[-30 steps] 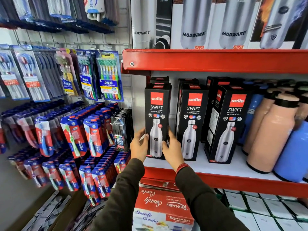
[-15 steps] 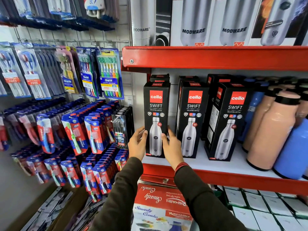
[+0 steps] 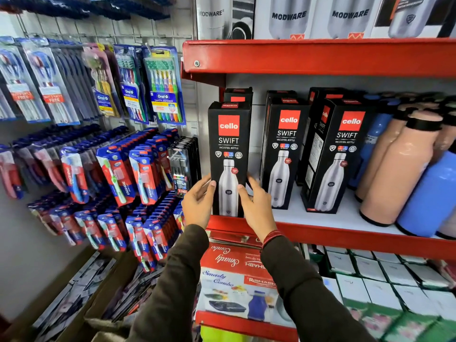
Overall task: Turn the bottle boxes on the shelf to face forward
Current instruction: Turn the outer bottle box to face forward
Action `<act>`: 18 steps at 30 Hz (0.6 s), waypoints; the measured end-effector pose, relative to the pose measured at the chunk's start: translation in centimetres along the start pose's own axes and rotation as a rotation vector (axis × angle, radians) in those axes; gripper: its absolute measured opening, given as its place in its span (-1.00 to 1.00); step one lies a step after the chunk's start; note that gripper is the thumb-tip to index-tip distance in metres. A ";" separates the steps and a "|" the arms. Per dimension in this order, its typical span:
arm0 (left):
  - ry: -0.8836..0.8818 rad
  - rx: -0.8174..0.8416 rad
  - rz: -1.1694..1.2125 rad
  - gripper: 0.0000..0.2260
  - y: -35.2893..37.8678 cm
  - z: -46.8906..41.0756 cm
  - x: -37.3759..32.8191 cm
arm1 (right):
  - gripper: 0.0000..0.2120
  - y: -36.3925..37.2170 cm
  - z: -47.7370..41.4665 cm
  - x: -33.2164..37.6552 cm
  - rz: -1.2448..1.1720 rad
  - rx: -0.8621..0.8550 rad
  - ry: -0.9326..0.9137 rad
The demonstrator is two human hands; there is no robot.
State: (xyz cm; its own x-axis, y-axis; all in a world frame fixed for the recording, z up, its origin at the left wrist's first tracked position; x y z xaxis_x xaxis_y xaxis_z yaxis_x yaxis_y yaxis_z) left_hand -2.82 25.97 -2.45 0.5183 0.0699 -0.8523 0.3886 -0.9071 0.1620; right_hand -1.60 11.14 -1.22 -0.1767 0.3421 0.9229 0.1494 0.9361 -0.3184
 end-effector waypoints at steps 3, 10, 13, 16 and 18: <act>0.006 -0.002 -0.009 -0.85 0.1 0.2 -0.3 | -0.59 -0.2 0.5 0.2 0.003 -0.009 -0.003; -0.025 -0.021 -0.020 -0.70 0.5 0.6 -0.5 | -0.59 -0.5 0.6 0.3 0.061 -0.002 -0.012; 0.066 -0.083 -0.051 -0.67 1.2 1.5 -1.2 | -0.61 -1.3 0.9 -0.4 -0.035 -0.023 0.009; 0.272 -0.240 -0.125 -0.69 2.4 3.0 -2.5 | -0.66 -3.4 1.0 -1.0 -0.151 -0.204 -0.095; 0.437 -0.283 -0.195 -0.73 3.8 3.7 -3.8 | -0.66 -5.4 0.7 -1.0 -0.169 -0.328 -0.170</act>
State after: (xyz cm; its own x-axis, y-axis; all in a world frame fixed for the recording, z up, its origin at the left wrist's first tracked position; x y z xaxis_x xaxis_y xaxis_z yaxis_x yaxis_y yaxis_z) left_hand -6.12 20.69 -0.37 0.6606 0.4459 -0.6039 0.6672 -0.7176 0.2000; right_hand -2.93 5.83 -0.64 -0.3793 0.2202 0.8987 0.4019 0.9141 -0.0543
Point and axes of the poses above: each hand's wrist, its own z-axis away from the middle knuckle, its own y-axis out of the palm, x = y × z, the point moved 2 cm from there along -z, towards the middle knuckle, and after that the axes turned 13 degrees about y, right-handed, at the moved point
